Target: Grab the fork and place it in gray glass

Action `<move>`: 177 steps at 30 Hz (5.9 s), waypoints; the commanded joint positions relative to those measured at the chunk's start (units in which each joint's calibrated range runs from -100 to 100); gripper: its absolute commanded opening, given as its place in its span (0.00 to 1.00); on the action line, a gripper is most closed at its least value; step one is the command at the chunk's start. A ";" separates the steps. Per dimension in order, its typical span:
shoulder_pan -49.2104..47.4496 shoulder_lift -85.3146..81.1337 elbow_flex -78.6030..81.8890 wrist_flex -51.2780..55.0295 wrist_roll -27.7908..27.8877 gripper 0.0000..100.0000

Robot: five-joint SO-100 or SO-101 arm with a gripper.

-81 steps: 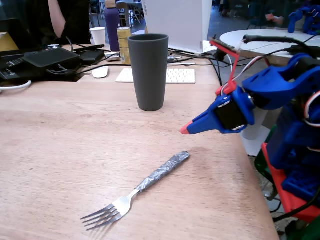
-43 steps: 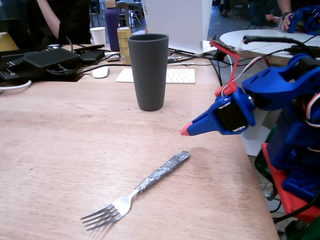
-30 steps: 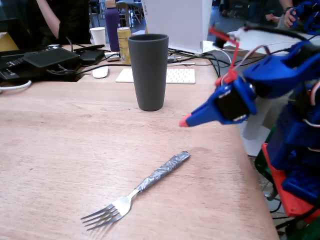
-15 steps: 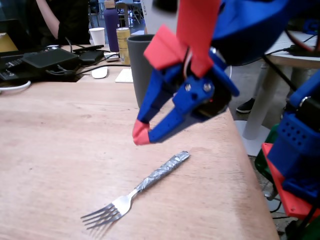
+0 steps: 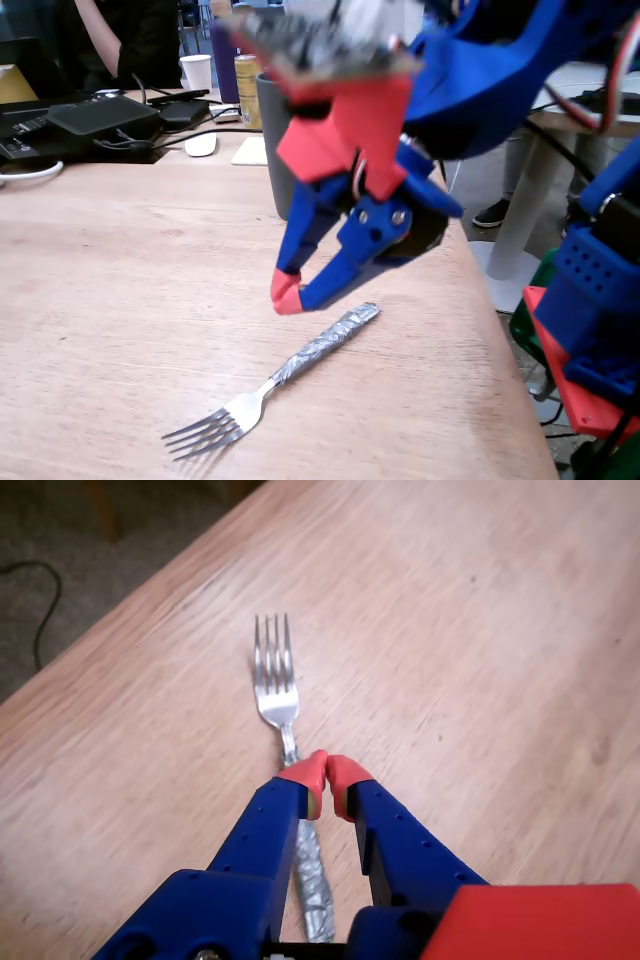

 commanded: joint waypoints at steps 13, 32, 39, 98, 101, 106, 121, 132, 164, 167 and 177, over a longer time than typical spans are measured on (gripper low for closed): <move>0.74 14.53 -3.27 -0.51 0.10 0.00; 9.03 6.73 -16.76 21.98 -2.64 0.00; 4.63 7.76 -16.86 21.90 2.74 0.00; 11.40 47.98 -42.15 21.82 4.40 0.39; 12.92 50.12 -42.25 21.74 4.44 0.39; 12.92 50.30 -41.02 21.90 4.30 0.39; 8.52 55.36 -41.21 16.81 4.44 0.17; 8.52 55.36 -41.11 16.97 4.35 0.00; 16.48 17.45 -26.86 22.97 -8.64 0.00; 16.65 16.68 -28.18 23.30 -8.45 0.00; 20.88 17.62 -60.94 21.98 -8.01 0.00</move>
